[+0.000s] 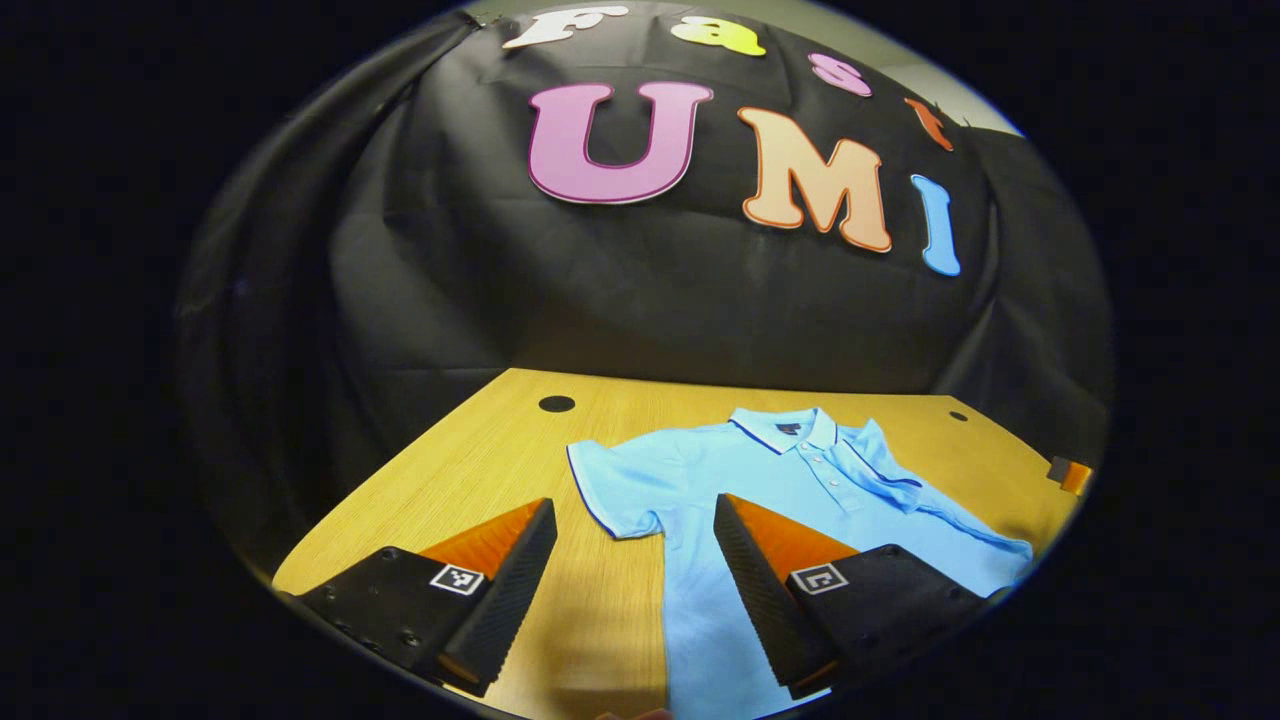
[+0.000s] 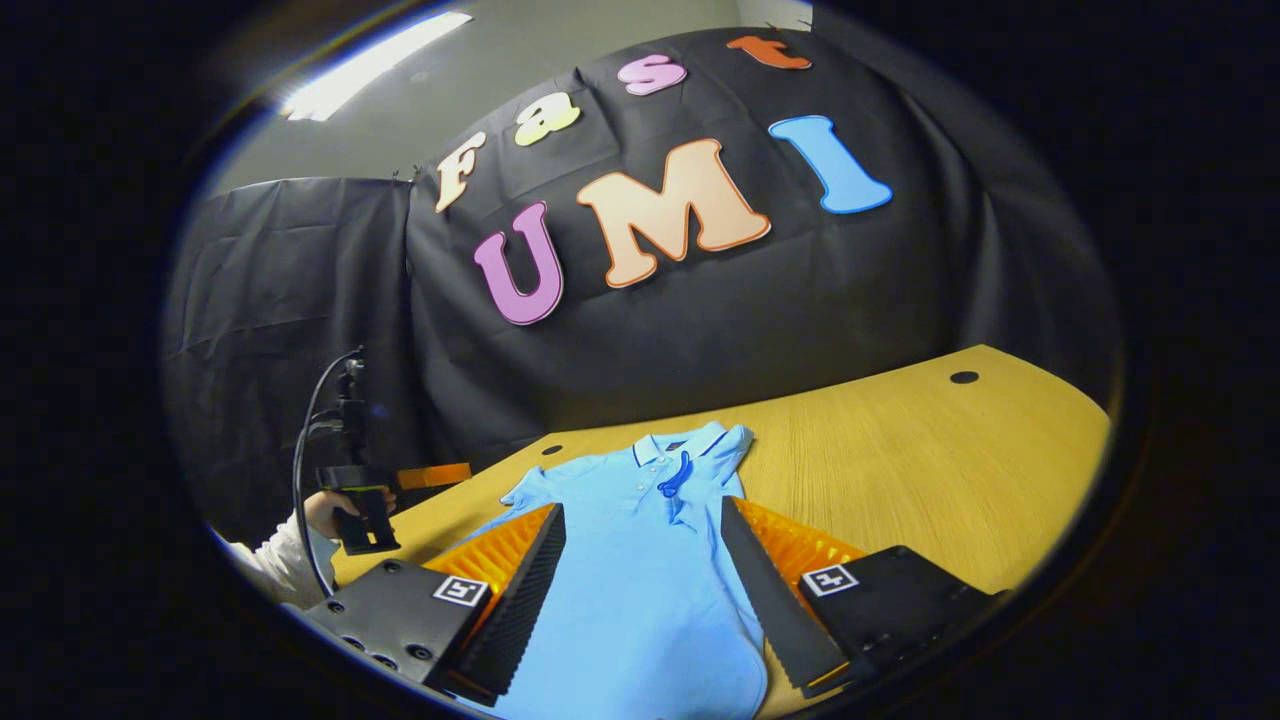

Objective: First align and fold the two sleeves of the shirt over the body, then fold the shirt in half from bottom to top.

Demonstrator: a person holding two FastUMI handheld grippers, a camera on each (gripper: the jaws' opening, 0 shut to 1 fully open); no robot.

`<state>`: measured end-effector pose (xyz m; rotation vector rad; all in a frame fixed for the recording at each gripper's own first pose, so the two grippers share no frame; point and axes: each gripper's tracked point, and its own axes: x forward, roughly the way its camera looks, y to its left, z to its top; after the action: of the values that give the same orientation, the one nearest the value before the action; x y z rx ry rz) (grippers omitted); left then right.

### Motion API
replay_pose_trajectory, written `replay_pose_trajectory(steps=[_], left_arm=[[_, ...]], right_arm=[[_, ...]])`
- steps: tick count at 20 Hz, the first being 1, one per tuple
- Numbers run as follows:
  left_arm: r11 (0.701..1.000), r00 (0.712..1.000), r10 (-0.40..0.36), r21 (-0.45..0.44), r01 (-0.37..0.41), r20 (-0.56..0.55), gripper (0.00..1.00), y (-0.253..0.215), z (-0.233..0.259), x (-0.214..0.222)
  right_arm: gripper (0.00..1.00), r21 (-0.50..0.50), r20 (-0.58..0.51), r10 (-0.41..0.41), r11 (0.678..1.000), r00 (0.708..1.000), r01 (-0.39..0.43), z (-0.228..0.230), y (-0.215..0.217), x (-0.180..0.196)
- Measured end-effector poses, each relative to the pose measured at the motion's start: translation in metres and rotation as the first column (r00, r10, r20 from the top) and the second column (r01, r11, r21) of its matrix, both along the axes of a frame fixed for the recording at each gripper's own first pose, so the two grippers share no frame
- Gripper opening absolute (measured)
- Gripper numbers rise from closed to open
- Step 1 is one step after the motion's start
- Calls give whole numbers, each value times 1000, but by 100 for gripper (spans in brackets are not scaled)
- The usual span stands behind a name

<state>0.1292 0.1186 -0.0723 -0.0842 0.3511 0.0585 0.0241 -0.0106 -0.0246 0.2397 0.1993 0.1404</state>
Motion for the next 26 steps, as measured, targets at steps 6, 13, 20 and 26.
replay_pose_trajectory(steps=[6, 13, 20, 26], left_arm=[[998, 990, 27, -48, -34, -141, 95, 11, -27, 51], [992, 962, 85, -69, -106, -261, 94, 29, -66, 90], [992, 940, 93, -49, -116, -328, 92, 30, -82, 87], [995, 922, 93, 6, -98, -377, 86, 31, -89, 81]], right_arm=[[98, -10, 16, 14, 1000, 1000, -14, 10, 7, -19], [97, -55, 36, -25, 998, 999, 27, 18, -9, -25], [98, -62, 23, -93, 994, 995, 94, 15, -37, -25], [98, -36, 21, -102, 994, 995, 103, 18, -40, -28]])
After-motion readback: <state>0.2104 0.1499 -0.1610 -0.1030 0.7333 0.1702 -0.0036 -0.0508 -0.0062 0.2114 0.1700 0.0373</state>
